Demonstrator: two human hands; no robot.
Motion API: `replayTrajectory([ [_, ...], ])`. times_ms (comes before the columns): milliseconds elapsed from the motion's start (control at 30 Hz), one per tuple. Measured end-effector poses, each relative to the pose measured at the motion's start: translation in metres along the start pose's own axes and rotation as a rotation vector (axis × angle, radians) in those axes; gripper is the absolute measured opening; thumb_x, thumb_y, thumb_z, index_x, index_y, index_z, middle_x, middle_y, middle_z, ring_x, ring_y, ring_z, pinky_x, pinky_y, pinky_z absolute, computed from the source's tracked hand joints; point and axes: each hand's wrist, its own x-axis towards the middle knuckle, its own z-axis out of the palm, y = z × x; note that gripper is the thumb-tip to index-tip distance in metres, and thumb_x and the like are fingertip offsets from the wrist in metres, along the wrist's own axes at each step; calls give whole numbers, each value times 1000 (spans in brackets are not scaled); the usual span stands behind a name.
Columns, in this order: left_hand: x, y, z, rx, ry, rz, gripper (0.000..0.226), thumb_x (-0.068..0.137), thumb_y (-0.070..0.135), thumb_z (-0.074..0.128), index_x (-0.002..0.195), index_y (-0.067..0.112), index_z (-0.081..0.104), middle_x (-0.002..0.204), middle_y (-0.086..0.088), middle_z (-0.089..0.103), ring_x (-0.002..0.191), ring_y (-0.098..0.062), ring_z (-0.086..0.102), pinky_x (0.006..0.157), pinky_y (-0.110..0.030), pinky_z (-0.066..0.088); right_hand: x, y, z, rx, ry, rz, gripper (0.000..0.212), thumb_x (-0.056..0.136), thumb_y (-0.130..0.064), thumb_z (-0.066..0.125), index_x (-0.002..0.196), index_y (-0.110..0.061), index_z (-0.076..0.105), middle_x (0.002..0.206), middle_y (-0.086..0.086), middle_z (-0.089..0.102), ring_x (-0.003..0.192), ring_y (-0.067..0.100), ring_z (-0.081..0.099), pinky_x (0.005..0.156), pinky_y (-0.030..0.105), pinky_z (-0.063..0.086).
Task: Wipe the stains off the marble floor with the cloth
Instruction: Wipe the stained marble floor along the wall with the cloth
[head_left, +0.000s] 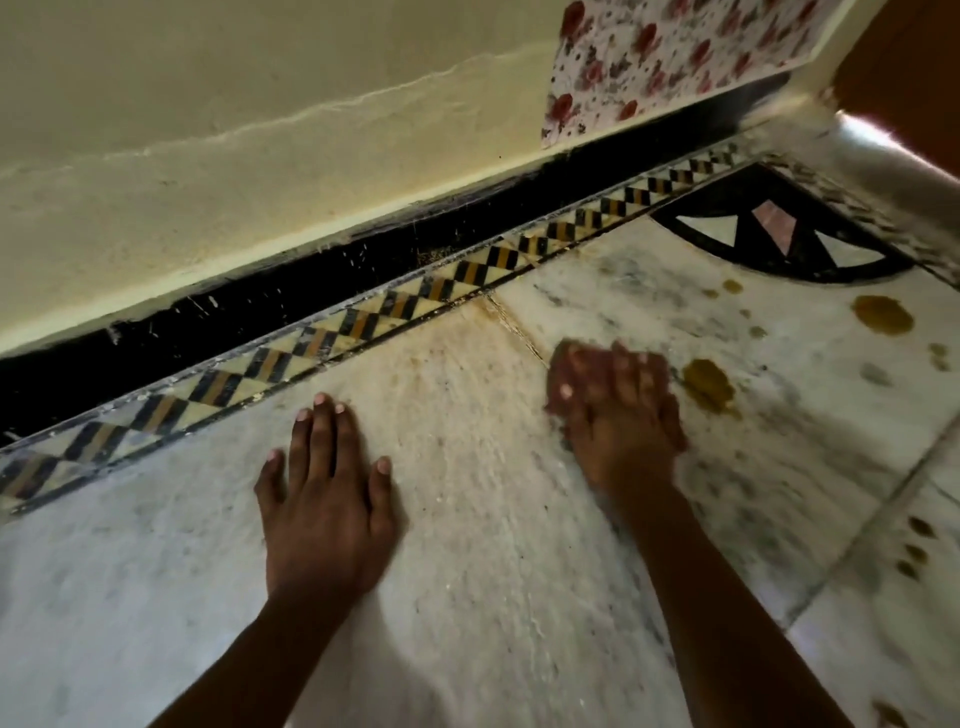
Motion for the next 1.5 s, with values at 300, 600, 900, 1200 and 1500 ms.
replayTrajectory([
  [300,1,3,-3,4,7,18,79,107,58,10,171,12,17,181,-11,12,167,-29,13,130,-58,17,-2,-24,-6,-34,-119,-266,63,107,-62,25,167,-52,8,181,-5,-4,166,29,-10,128,63,-12],
  [600,0,-1,0,15,27,26,77,108,57,12,172,13,16,181,-10,12,168,-27,11,130,-56,16,67,15,-21,61,-134,305,64,110,-61,25,168,-47,0,180,6,-13,163,44,-16,124,74,-12],
  [900,1,-1,-2,-3,11,33,77,108,54,13,172,11,15,181,-11,10,168,-28,11,130,-57,16,-55,56,-27,-22,-46,319,67,102,-64,17,167,-48,15,181,4,5,165,37,-3,129,67,1],
  [1200,-1,0,-4,-21,-14,21,77,109,56,10,172,13,11,182,-9,5,168,-26,7,132,-58,16,26,-10,-7,-20,-241,-171,65,101,-71,4,165,-56,-2,178,-6,-15,163,37,-19,125,71,-11],
  [1500,-1,1,-2,-20,0,8,75,109,54,11,173,15,9,182,-6,2,168,-22,3,134,-54,11,88,-4,-9,120,-83,384,67,110,-60,26,170,-41,1,179,12,-9,162,50,-11,126,73,-6],
])
